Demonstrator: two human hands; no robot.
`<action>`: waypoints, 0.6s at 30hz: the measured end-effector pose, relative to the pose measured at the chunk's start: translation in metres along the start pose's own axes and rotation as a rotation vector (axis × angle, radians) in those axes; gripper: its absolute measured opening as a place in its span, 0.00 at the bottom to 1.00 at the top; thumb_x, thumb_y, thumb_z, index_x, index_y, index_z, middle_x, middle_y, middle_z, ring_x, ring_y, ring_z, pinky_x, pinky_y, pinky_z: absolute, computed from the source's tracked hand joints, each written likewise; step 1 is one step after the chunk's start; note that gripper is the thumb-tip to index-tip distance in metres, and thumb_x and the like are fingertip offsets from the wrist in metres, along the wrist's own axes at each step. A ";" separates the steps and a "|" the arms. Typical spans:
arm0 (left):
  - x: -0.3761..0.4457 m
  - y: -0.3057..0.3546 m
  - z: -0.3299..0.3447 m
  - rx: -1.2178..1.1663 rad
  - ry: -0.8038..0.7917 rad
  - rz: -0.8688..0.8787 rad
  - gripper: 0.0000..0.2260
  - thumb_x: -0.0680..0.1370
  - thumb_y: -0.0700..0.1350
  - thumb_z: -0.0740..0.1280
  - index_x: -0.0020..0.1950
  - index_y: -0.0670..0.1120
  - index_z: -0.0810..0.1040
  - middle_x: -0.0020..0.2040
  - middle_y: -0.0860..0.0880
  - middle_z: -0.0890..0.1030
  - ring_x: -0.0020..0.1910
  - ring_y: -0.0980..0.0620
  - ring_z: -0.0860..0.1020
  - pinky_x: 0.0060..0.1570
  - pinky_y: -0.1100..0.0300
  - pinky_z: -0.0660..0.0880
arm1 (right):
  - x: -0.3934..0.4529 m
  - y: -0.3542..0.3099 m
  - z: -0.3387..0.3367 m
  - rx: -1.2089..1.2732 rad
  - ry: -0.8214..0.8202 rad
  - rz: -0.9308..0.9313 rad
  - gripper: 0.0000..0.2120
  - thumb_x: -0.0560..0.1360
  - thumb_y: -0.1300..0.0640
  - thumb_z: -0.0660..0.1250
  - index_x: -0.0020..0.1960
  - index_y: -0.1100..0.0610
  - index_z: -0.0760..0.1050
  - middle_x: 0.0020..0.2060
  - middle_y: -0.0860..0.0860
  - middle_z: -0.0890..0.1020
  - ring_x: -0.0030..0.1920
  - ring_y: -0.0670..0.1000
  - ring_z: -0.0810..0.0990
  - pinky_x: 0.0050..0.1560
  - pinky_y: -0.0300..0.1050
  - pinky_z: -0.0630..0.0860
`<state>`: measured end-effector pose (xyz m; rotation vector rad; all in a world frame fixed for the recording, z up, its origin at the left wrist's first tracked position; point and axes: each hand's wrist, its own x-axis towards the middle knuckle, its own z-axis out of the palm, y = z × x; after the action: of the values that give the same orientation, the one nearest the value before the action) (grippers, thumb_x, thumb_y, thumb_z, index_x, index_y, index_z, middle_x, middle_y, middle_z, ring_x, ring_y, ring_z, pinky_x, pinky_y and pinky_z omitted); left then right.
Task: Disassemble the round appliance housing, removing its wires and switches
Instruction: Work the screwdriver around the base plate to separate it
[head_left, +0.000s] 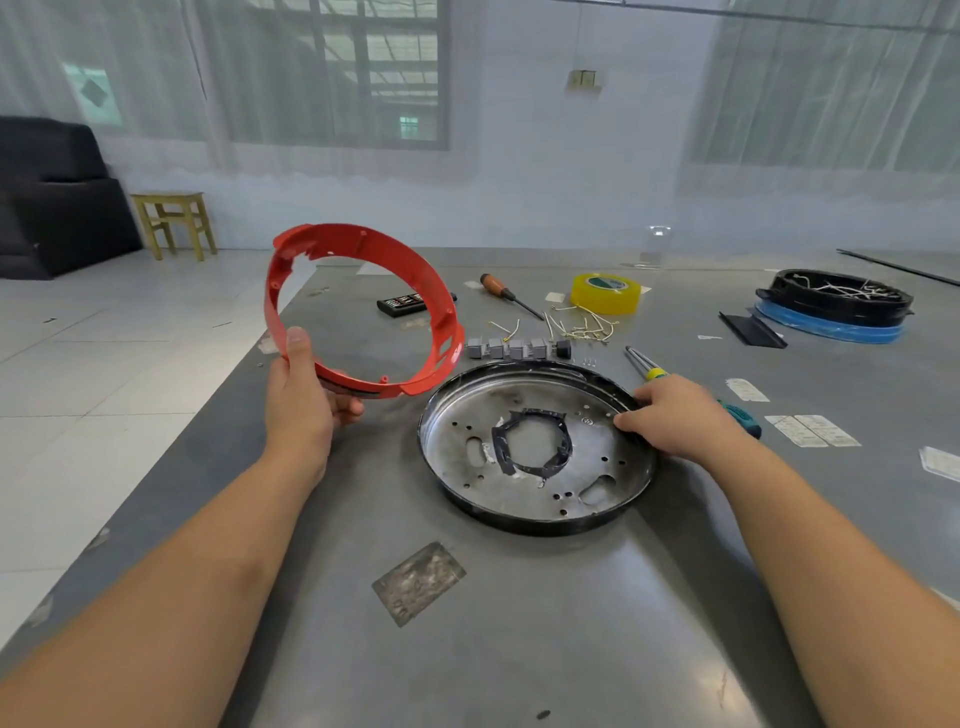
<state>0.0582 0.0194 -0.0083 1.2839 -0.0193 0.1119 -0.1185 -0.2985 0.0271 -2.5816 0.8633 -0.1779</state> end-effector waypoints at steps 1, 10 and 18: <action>-0.002 0.000 0.001 0.006 -0.007 0.004 0.21 0.83 0.69 0.56 0.53 0.52 0.72 0.38 0.48 0.81 0.24 0.51 0.76 0.27 0.60 0.77 | 0.000 -0.002 -0.001 -0.058 0.046 -0.002 0.10 0.74 0.53 0.70 0.39 0.58 0.78 0.37 0.55 0.80 0.37 0.53 0.78 0.29 0.42 0.67; -0.014 0.003 0.003 0.048 -0.102 0.160 0.13 0.87 0.59 0.57 0.51 0.52 0.68 0.43 0.44 0.78 0.27 0.47 0.80 0.33 0.54 0.80 | -0.006 -0.024 -0.001 -0.227 0.103 0.010 0.09 0.76 0.51 0.67 0.53 0.54 0.80 0.48 0.54 0.81 0.48 0.57 0.79 0.47 0.50 0.77; -0.025 0.005 -0.008 0.321 -0.229 0.436 0.06 0.83 0.58 0.69 0.55 0.66 0.71 0.43 0.56 0.84 0.38 0.46 0.86 0.46 0.45 0.84 | -0.023 -0.091 0.008 0.449 0.122 -0.461 0.21 0.78 0.37 0.65 0.67 0.45 0.76 0.51 0.36 0.80 0.49 0.34 0.79 0.47 0.31 0.72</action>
<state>0.0325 0.0272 -0.0074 1.5919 -0.4962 0.3520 -0.0853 -0.2157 0.0581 -2.3089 0.2105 -0.5926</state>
